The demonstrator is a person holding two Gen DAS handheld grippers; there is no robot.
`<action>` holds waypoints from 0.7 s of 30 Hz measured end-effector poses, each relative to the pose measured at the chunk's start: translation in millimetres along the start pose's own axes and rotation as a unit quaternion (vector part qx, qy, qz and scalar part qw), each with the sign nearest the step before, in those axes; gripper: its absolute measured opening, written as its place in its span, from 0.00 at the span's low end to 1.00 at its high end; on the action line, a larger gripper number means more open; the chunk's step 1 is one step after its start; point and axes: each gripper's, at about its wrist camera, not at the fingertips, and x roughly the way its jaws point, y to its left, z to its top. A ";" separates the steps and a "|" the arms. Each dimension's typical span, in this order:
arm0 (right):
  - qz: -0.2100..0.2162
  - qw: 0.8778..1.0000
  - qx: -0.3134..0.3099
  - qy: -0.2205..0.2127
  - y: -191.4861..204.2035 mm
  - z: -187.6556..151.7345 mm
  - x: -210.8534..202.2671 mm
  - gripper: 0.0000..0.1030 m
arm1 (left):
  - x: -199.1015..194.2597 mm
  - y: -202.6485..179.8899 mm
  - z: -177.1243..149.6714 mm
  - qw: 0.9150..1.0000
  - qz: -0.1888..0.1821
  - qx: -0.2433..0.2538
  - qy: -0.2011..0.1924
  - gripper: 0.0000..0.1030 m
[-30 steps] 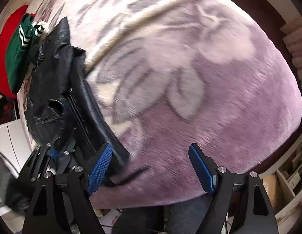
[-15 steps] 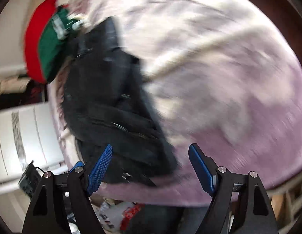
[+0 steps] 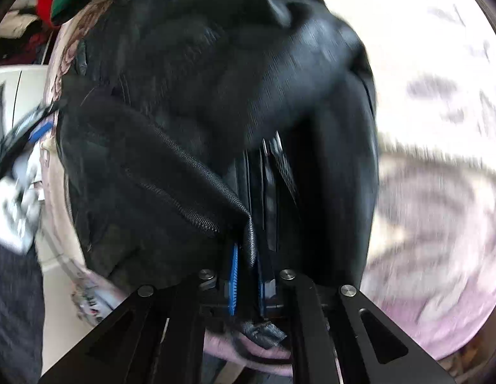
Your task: Fold large clothes
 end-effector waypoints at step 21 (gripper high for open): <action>0.011 0.996 0.086 -0.010 5.6 -22.6 -15.7 0.34 | 7.6 14.0 -25.4 1.000 0.029 0.010 -0.002 0.95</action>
